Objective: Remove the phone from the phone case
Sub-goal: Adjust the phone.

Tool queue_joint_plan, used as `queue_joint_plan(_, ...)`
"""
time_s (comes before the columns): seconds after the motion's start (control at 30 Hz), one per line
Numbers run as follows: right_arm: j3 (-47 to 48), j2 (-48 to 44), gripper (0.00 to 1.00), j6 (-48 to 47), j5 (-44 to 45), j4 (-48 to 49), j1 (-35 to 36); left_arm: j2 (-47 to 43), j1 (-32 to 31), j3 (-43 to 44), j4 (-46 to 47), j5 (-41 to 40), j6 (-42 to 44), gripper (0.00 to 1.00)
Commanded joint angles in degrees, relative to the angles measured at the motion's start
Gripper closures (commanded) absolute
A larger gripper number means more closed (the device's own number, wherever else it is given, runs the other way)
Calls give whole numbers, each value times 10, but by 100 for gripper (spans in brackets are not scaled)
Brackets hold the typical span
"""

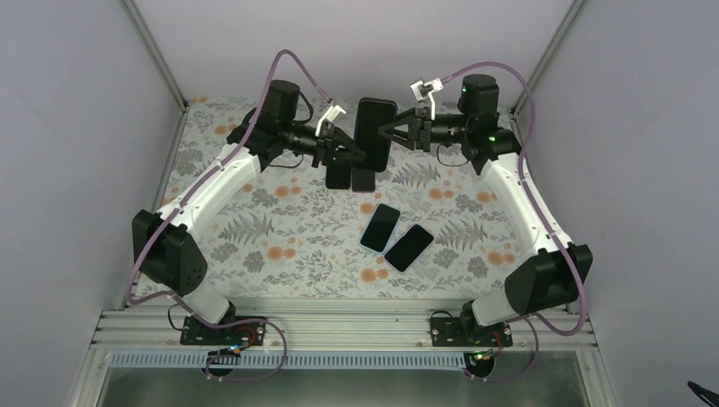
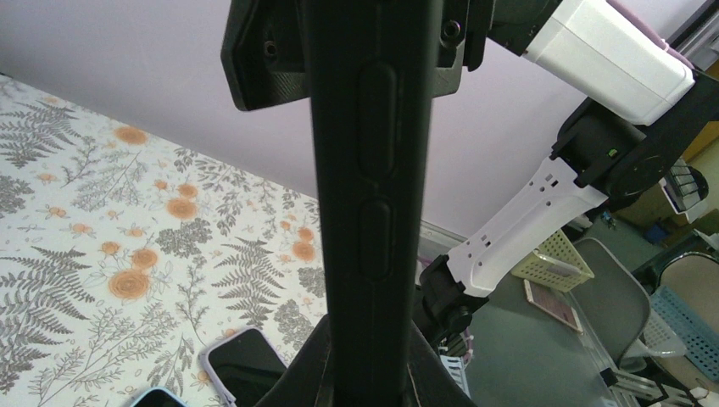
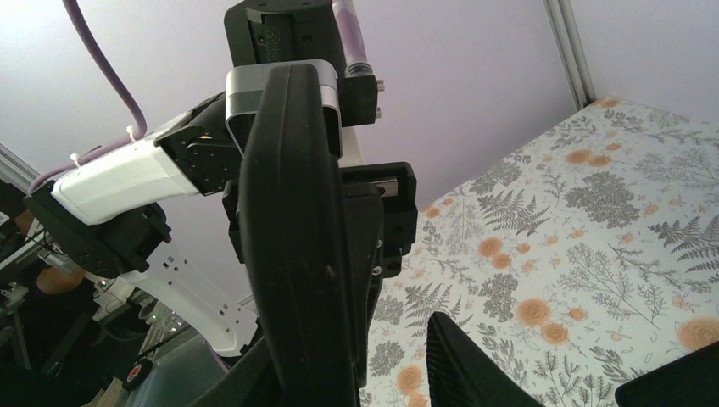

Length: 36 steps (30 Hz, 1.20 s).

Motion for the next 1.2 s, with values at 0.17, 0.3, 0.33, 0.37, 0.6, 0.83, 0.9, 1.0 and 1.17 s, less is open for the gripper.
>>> queue_joint_plan(0.17, 40, 24, 69, -72, 17, -89, 12, 21, -9, 43, -67, 0, 75, 98)
queue_joint_plan(0.3, 43, 27, 75, -73, 17, -96, 13, 23, -9, 46, -76, -4, 84, 98)
queue_joint_plan(0.33, 44, 28, 77, -75, 17, -97, 13, 23, -9, 46, -77, -6, 84, 98)
queue_joint_plan(0.37, 46, 29, 79, -74, 16, -98, 13, 24, -9, 46, -78, -8, 87, 98)
queue_joint_plan(0.6, 48, 32, 96, -60, -2, -89, 12, 25, -8, 53, -91, -17, 100, 96)
queue_joint_plan(0.83, 47, 25, 96, 0, -30, -26, 8, 23, -4, 90, -132, -10, 140, 55)
queue_joint_plan(0.9, 46, 24, 96, 23, -40, -1, 5, 20, 0, 92, -135, -8, 143, 50)
queue_joint_plan(1.0, 49, 24, 96, 48, -59, 29, -2, 13, 9, 85, -144, 5, 151, 45)
queue_joint_plan(1.17, 50, 25, 96, 65, -110, 62, -19, -18, 18, 44, -127, 15, 157, 44)
